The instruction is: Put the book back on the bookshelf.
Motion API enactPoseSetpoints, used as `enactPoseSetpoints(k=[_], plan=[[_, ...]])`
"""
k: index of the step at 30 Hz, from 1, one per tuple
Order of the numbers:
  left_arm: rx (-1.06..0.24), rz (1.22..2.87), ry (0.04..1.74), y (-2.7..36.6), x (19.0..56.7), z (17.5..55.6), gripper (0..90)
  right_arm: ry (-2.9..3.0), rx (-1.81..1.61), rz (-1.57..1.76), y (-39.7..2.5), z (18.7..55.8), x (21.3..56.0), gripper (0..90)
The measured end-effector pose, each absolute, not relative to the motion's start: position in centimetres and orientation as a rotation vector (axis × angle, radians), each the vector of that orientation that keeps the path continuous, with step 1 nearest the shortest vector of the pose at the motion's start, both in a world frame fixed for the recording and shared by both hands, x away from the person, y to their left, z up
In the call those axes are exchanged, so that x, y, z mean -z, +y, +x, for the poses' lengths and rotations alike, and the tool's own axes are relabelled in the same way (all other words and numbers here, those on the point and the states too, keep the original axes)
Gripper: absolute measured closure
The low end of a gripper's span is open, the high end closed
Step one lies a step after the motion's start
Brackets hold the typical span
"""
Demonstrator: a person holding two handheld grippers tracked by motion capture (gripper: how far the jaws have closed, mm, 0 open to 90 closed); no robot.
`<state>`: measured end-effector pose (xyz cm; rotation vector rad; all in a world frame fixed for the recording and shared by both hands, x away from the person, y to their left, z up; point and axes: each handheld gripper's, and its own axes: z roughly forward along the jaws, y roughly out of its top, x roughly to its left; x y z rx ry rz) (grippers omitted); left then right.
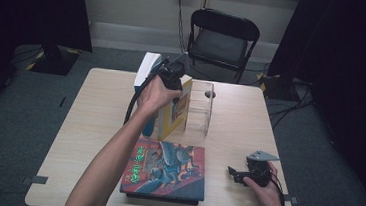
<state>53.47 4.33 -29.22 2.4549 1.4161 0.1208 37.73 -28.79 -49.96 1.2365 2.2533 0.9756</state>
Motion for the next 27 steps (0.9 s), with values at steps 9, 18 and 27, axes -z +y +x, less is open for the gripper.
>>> enactPoseSetpoints(k=[9, 18, 27], plan=[[-0.149, 2.422, 1.454, 5.1, 29.1, 53.7, 75.5, 2.251, -0.975, 1.238, -28.8, 37.8, 50.0, 12.2], [-0.157, 2.351, 1.498, 5.2, 28.8, 55.3, 75.6, 2.249, -0.975, 1.243, -28.8, 37.8, 50.0, 12.3], [-0.183, 2.347, 1.512, 4.3, 28.7, 57.1, 75.6, 2.248, -0.976, 1.242, -28.8, 37.8, 50.0, 12.3]])
